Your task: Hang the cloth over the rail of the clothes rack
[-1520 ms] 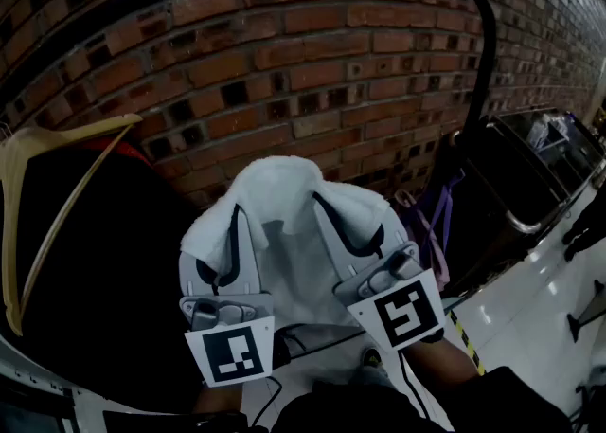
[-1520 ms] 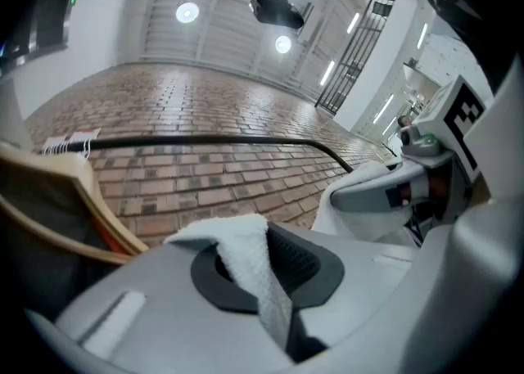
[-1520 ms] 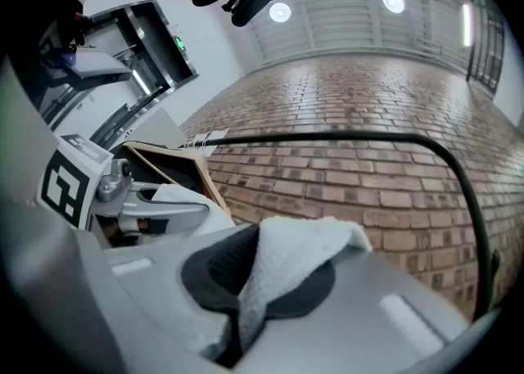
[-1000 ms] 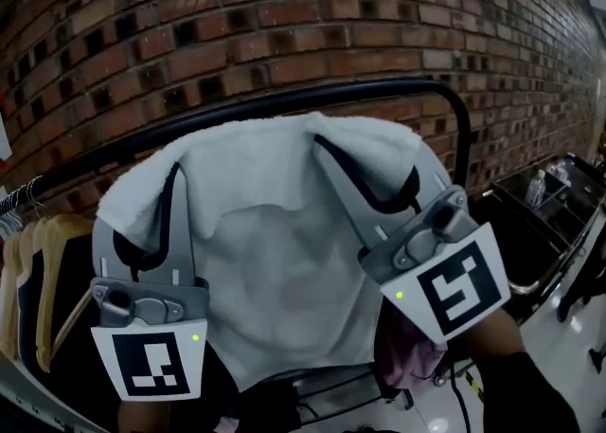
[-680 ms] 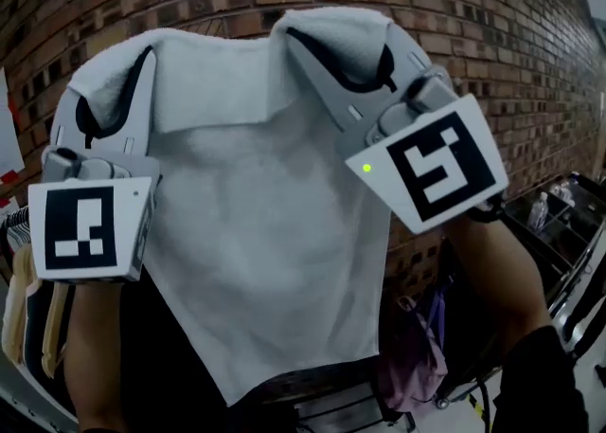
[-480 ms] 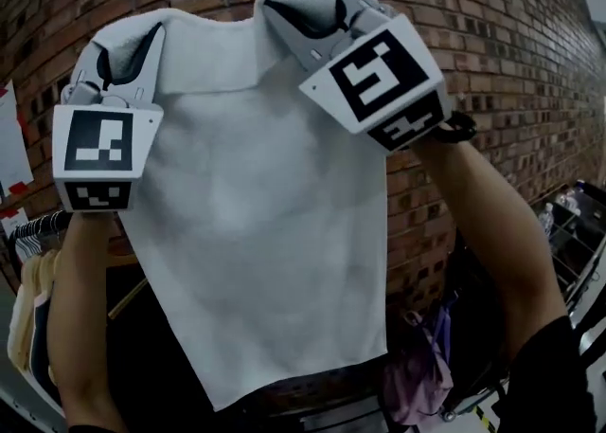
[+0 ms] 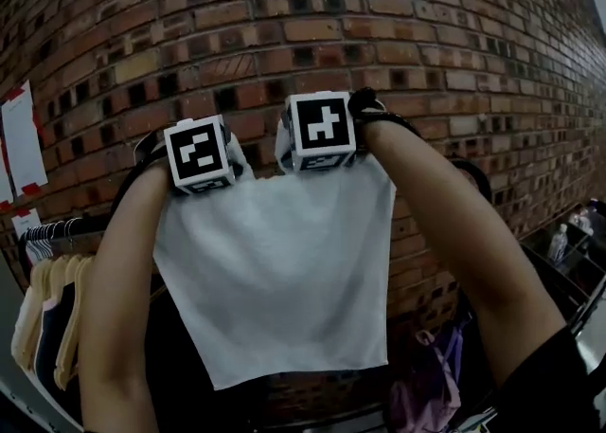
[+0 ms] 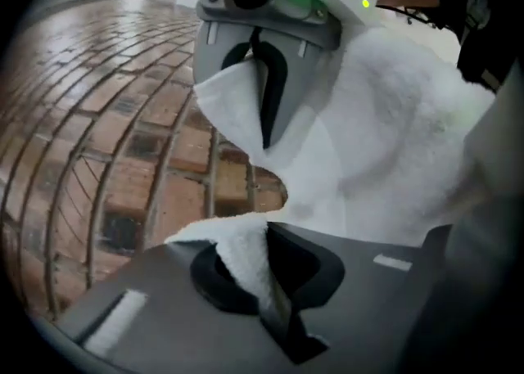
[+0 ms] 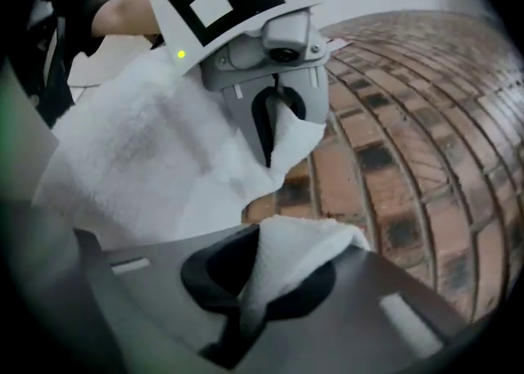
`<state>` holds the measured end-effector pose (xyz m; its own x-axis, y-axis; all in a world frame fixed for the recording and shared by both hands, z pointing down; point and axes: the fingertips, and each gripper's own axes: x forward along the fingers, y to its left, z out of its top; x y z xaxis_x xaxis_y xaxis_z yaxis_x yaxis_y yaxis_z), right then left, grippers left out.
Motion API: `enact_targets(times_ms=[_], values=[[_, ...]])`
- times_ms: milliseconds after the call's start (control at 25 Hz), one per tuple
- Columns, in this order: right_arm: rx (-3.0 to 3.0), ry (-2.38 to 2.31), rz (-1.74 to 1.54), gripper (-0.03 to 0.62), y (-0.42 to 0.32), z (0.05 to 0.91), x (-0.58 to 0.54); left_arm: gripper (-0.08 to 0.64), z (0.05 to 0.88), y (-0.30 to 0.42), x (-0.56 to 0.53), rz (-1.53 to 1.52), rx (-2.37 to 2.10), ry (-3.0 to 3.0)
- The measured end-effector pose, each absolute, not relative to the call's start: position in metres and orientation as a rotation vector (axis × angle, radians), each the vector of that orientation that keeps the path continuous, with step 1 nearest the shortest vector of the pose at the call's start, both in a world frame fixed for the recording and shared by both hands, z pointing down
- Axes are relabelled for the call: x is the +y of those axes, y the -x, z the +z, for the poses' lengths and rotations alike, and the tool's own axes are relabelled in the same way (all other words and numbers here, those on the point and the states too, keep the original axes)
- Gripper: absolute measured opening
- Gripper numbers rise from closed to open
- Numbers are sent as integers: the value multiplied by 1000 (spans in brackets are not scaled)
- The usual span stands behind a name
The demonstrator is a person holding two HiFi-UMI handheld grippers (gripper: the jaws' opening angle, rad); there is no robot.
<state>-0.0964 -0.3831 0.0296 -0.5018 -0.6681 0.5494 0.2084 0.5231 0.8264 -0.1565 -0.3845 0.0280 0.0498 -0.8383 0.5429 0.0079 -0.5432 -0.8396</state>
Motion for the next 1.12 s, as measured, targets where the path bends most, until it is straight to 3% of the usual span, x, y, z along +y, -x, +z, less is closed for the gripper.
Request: enact_targets(times_ms=[160, 280, 360, 560, 840, 1120], values=[[-1894, -290, -866, 29, 89, 54, -387, 50, 57, 158, -387, -1631, 786, 1886], [-1920, -260, -751, 209, 85, 66, -390, 205, 77, 174, -387, -1731, 817, 1971], [-1905, -266, -721, 244, 80, 69, -394, 241, 86, 181, -384, -1767, 813, 2031], [-2068, -191, -540, 247, 77, 71, -382, 284, 74, 170, -373, -1551, 800, 2382], [-2163, -218, -489, 247, 68, 50, -384, 299, 101, 242, -378, -1895, 952, 2102], [-2056, -328, -530, 247, 43, 46, -400, 299, 106, 234, -376, -1877, 928, 2133]])
